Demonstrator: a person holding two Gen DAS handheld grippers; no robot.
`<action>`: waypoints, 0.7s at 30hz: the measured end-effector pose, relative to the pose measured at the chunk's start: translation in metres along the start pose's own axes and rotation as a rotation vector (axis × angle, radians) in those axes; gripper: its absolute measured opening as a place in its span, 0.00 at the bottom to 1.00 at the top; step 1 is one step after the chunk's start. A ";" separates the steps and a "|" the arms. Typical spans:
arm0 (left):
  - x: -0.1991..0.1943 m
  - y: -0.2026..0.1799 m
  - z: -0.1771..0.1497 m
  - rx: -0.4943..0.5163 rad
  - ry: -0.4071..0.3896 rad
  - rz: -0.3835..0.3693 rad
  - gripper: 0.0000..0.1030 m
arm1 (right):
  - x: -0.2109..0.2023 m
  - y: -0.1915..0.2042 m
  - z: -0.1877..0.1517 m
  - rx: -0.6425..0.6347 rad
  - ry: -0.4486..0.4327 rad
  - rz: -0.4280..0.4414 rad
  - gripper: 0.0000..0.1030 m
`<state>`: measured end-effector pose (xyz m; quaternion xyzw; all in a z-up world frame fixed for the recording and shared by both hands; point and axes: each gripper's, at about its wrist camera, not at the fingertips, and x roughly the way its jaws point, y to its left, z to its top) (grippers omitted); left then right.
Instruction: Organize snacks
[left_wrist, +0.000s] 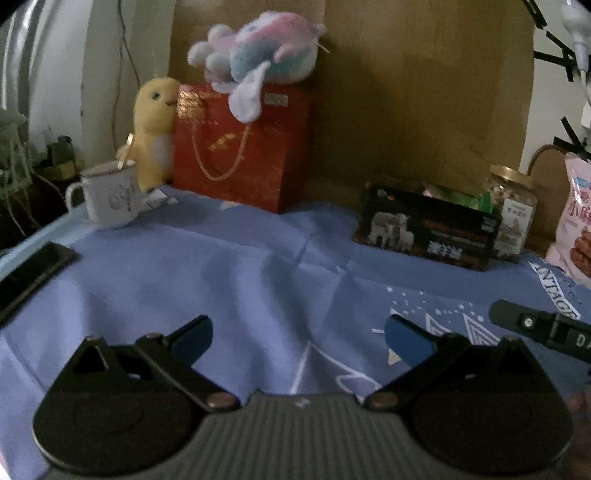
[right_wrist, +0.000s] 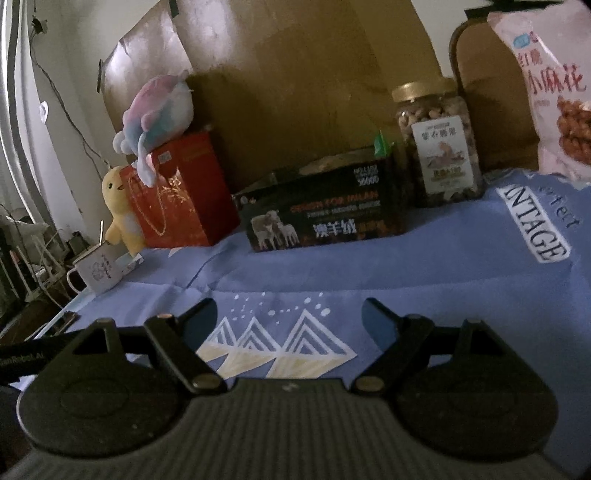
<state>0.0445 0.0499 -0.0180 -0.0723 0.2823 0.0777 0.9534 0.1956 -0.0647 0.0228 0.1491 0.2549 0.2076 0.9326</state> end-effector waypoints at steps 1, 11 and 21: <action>0.002 -0.001 0.000 -0.017 0.009 -0.015 1.00 | 0.001 -0.001 0.000 0.008 0.005 0.005 0.85; 0.015 -0.016 -0.002 -0.044 0.062 -0.104 0.94 | 0.004 -0.013 0.001 0.107 0.056 0.052 0.85; 0.019 -0.027 -0.008 0.001 0.103 -0.131 0.97 | 0.004 -0.016 0.001 0.135 0.085 0.063 0.85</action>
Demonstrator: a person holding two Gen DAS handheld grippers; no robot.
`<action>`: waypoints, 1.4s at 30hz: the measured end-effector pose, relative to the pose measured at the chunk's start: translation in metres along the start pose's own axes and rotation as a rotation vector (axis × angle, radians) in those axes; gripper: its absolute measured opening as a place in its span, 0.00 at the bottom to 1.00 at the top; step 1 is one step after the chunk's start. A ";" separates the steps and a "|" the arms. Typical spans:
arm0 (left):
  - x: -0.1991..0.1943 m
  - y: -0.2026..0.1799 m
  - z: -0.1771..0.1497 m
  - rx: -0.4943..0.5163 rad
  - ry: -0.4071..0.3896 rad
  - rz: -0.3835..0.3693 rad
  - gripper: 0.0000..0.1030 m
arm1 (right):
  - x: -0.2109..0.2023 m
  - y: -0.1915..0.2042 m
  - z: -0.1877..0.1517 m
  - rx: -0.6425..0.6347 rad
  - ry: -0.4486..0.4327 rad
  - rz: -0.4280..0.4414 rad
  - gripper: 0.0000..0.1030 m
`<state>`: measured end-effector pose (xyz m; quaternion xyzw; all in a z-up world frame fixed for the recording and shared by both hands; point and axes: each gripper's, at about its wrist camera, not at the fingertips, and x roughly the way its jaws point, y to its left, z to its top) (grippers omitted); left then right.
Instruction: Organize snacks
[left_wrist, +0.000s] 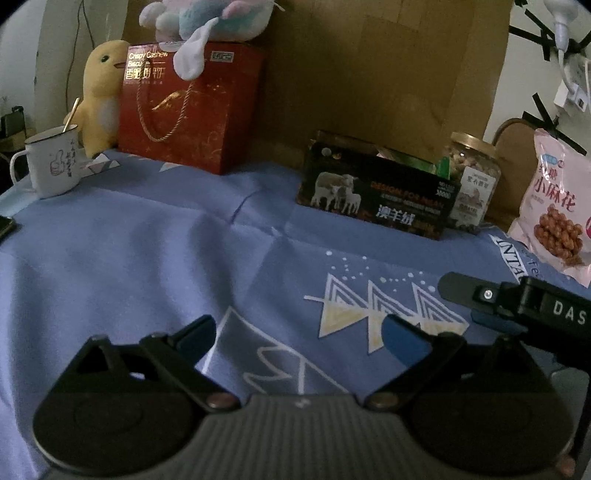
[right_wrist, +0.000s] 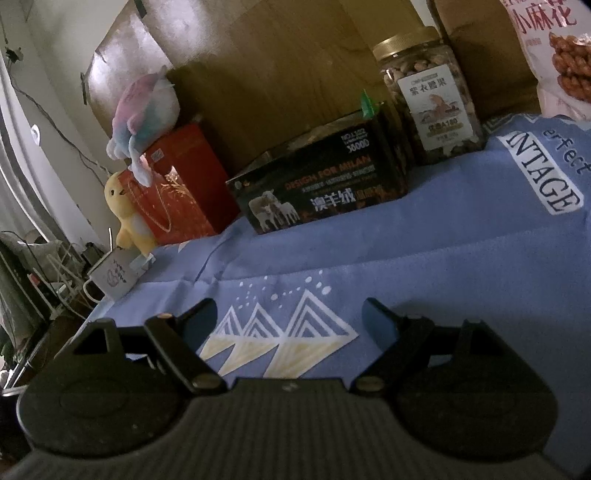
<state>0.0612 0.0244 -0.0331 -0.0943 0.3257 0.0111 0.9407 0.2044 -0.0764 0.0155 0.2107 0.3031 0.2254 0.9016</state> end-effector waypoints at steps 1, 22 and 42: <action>0.000 0.000 0.000 -0.002 0.002 -0.001 0.97 | 0.000 -0.001 0.000 0.000 0.001 0.000 0.85; 0.001 -0.007 0.002 0.020 0.040 -0.024 0.97 | 0.002 -0.001 0.000 -0.007 0.016 0.001 0.85; -0.016 -0.017 0.004 0.050 0.017 -0.028 0.98 | 0.001 0.001 -0.001 -0.025 0.014 -0.001 0.85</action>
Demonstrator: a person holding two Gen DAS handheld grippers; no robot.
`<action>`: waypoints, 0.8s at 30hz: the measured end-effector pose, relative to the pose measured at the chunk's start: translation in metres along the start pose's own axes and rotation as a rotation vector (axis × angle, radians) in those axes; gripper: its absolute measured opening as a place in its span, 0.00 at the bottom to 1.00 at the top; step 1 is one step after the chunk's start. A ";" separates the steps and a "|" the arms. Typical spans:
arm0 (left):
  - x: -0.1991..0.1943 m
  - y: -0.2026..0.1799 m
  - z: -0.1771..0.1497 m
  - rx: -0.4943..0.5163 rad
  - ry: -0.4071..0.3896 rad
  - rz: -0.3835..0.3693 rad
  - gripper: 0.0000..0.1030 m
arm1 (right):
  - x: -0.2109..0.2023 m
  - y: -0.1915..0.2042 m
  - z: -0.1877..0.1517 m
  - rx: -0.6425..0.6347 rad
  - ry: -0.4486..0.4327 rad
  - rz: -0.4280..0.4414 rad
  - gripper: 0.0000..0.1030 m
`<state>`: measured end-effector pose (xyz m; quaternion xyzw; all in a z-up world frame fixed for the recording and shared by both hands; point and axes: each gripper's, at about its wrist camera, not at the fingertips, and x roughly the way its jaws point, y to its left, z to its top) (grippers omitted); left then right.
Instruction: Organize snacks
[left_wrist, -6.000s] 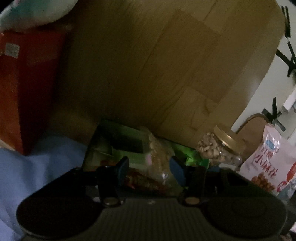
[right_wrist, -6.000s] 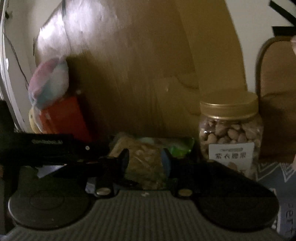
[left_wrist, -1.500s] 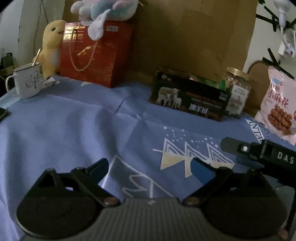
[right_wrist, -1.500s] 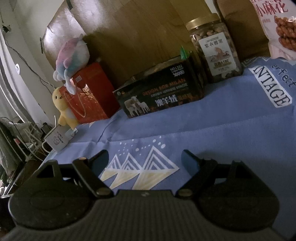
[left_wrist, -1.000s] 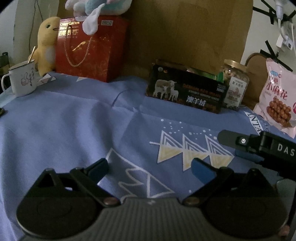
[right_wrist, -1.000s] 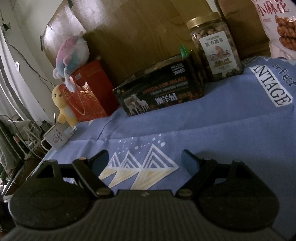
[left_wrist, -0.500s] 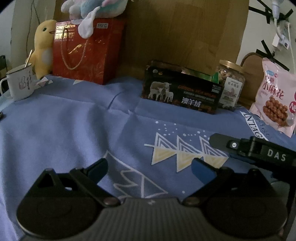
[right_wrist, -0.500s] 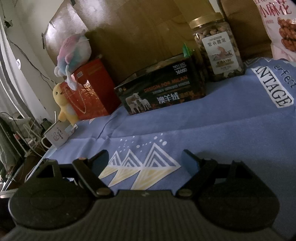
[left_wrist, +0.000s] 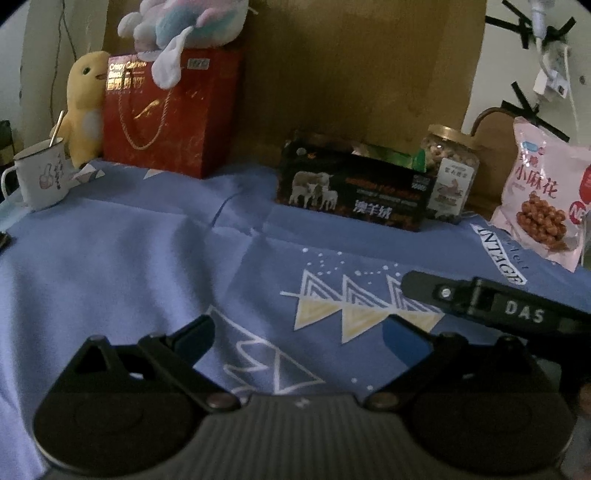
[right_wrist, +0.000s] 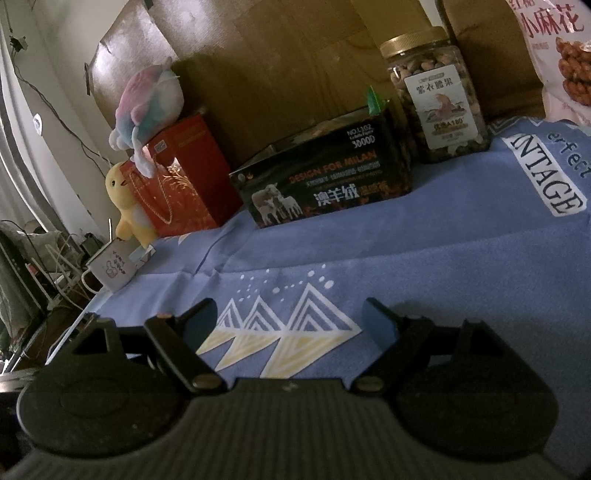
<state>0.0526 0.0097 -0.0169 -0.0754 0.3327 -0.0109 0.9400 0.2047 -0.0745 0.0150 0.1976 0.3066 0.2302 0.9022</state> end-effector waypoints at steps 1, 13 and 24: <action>-0.001 -0.001 0.000 0.003 -0.002 -0.002 0.99 | 0.000 0.000 0.000 -0.001 -0.002 -0.001 0.85; -0.008 -0.004 -0.005 0.005 -0.006 -0.002 1.00 | -0.002 0.000 -0.001 -0.004 -0.012 -0.009 0.85; -0.014 -0.008 -0.004 0.020 -0.013 -0.027 1.00 | -0.002 0.000 -0.001 -0.007 -0.017 -0.012 0.85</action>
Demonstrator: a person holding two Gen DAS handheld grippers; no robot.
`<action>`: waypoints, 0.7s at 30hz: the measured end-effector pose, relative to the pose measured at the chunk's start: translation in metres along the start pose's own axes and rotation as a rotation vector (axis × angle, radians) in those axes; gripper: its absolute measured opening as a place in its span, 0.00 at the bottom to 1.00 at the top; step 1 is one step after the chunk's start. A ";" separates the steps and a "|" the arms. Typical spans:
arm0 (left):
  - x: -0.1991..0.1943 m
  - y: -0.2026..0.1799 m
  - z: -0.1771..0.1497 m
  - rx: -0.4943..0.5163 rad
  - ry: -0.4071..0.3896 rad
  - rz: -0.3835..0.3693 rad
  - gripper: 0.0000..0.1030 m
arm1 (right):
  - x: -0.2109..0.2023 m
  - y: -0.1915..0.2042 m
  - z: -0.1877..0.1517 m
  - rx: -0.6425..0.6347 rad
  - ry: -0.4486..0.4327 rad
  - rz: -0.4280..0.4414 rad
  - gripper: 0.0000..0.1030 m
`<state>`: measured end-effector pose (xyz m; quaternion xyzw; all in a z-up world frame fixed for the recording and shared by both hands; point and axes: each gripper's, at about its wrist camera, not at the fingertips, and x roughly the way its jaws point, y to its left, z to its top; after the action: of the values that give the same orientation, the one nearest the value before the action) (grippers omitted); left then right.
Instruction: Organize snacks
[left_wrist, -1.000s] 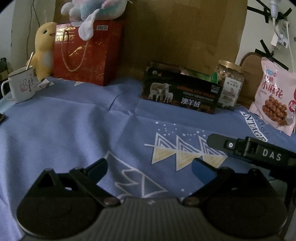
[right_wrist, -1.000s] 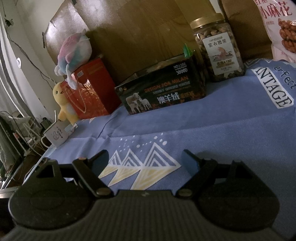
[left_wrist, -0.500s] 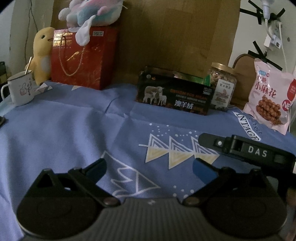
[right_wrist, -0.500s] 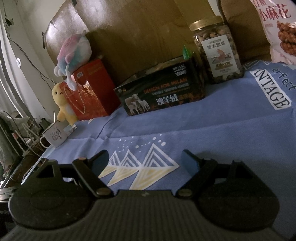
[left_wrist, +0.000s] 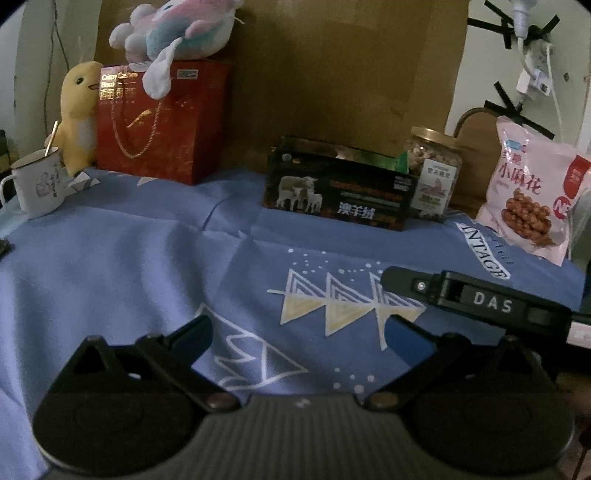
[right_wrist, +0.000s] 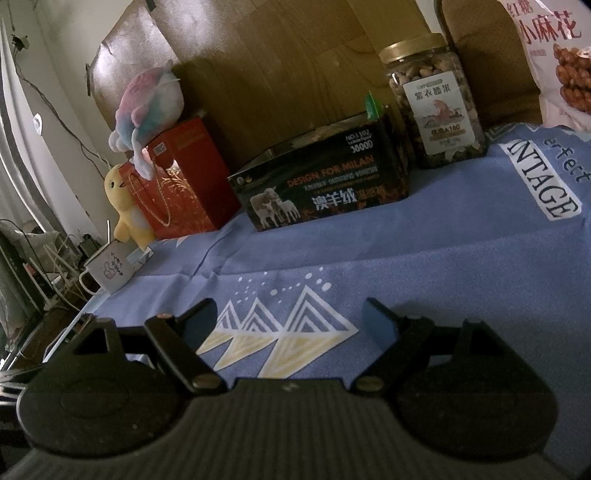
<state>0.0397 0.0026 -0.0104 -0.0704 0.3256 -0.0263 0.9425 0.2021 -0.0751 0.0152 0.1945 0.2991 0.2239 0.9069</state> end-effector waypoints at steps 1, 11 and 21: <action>-0.001 0.000 0.000 0.000 -0.004 -0.006 0.99 | -0.001 0.000 0.000 -0.001 -0.003 -0.002 0.85; 0.004 0.008 -0.003 -0.021 0.013 -0.010 1.00 | -0.017 0.013 -0.012 -0.058 0.001 -0.048 0.85; -0.011 0.022 -0.005 -0.052 -0.043 -0.010 1.00 | -0.036 0.028 -0.013 -0.076 -0.023 -0.057 0.85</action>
<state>0.0278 0.0244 -0.0110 -0.0970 0.3054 -0.0208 0.9470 0.1600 -0.0682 0.0359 0.1538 0.2856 0.2070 0.9230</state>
